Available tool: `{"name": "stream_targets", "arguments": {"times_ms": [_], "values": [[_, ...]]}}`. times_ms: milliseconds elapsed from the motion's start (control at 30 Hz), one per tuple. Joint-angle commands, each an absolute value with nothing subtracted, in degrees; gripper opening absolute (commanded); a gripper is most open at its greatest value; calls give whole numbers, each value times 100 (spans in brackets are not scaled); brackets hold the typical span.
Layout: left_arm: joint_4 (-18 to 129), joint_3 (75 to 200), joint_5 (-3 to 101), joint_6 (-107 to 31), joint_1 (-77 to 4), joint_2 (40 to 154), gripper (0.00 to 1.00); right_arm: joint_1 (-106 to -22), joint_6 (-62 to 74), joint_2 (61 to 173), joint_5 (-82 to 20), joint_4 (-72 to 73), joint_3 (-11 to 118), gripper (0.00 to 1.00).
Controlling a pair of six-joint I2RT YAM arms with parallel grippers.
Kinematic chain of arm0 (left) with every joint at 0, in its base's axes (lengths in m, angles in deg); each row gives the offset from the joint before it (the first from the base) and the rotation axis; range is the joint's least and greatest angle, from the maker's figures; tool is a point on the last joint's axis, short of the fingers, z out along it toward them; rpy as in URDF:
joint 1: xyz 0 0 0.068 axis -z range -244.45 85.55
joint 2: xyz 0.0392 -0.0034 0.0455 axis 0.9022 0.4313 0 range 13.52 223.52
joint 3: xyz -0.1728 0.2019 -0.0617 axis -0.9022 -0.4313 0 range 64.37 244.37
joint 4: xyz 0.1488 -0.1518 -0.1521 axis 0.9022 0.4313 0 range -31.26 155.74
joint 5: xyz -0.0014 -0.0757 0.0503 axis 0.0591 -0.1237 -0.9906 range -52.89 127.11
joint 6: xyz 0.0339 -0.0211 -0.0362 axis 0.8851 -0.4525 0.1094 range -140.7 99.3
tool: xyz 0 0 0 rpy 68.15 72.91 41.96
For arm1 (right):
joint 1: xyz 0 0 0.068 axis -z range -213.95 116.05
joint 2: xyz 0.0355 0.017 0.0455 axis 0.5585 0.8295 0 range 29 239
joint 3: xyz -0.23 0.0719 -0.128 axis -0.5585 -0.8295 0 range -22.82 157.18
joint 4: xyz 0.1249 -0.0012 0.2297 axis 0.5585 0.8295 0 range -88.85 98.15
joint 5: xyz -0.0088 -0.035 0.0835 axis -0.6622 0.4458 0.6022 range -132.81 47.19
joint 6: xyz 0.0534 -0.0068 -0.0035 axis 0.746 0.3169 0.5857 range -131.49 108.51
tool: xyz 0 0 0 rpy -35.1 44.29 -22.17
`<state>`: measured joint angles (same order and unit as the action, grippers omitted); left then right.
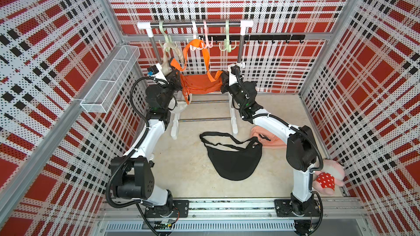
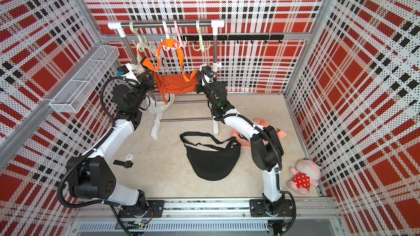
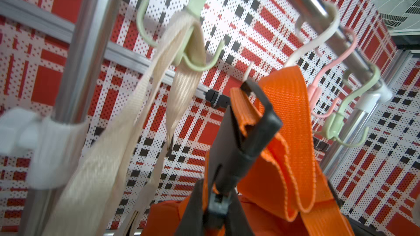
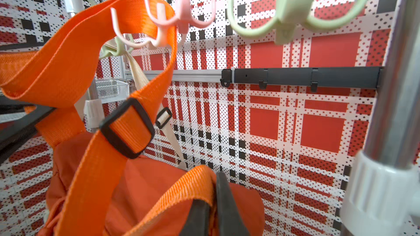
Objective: Take the bag off the hook
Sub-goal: Pick up the bag from the hook.
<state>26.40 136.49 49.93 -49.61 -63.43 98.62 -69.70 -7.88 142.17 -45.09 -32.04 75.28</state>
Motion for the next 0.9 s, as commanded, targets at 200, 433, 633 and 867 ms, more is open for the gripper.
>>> {"name": "stream_targets", "arguments": {"times_ms": [200, 433, 633, 867], "values": [[3413, 15375, 5086, -4897, -6514, 9916, 0, -7080, -850, 13996, -4486, -2350, 8992, 0], [3645, 16332, 5476, -5118, -6507, 10371, 0, -7086, -765, 14096, -4457, -2115, 9538, 0], [3690, 16649, 5566, -5168, -6520, 10441, 0, -7113, -741, 13729, -4517, -2743, 8976, 0], [3754, 16435, 5688, -5160, -6526, 10115, 0, -7130, -633, 13113, -4566, -3170, 8097, 0]]}}
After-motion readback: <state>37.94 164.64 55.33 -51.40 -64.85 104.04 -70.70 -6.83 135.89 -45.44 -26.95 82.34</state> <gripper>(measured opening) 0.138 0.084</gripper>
